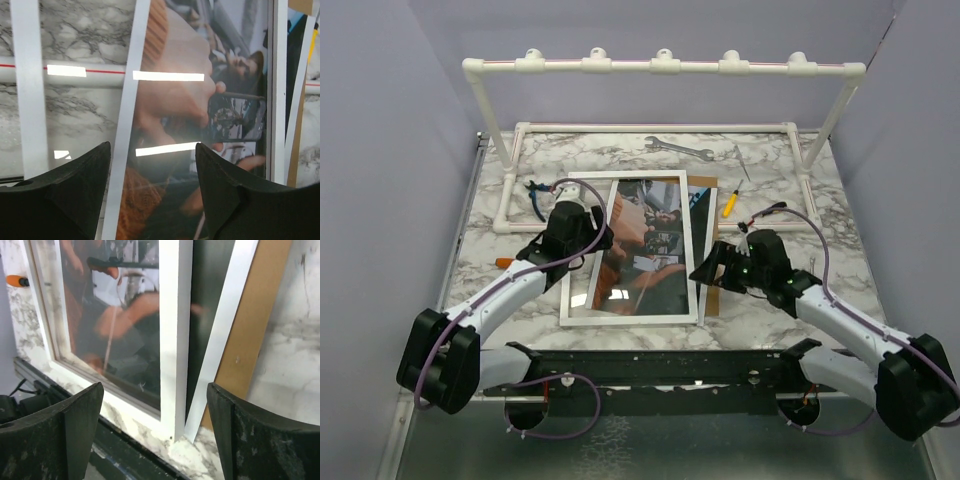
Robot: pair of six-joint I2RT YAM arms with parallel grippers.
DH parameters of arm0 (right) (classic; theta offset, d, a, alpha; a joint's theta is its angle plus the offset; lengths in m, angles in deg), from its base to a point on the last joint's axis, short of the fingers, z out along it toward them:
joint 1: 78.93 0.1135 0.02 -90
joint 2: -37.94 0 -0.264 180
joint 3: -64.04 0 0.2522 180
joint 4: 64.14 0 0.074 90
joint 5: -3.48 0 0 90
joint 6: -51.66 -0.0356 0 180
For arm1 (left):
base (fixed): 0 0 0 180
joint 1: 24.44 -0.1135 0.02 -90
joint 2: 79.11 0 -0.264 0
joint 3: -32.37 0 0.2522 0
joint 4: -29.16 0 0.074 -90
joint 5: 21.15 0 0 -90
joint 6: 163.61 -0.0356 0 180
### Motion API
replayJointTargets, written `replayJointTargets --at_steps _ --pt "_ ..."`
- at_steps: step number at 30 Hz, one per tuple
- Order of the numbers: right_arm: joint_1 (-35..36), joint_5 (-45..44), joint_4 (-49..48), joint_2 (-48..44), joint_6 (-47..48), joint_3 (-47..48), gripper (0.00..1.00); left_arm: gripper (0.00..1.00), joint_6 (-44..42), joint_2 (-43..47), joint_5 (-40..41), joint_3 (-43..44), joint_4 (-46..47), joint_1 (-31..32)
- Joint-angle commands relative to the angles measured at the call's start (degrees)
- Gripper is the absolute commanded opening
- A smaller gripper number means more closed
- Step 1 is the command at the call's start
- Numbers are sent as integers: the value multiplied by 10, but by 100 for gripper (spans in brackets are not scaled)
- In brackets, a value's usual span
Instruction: Take the photo out of the frame
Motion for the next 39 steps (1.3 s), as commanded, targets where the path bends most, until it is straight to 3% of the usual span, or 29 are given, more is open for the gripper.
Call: replayJointTargets --at_steps 1,4,12,20,27,39 --pt "3 30 31 -57 -47 -39 78 69 11 10 -27 -11 -9 35" --pt "3 53 28 -80 -69 -61 59 69 19 13 -25 -13 -8 41" --pt "3 81 22 -102 -104 -123 46 69 22 32 -29 -19 -8 45" --pt "3 72 13 -92 -136 -150 44 69 19 42 -29 -25 -10 45" --pt "3 50 -48 -109 -212 -209 29 69 17 48 -25 -23 -12 45" --pt "3 59 -176 -41 -241 -234 34 69 12 45 -25 -19 -17 45"
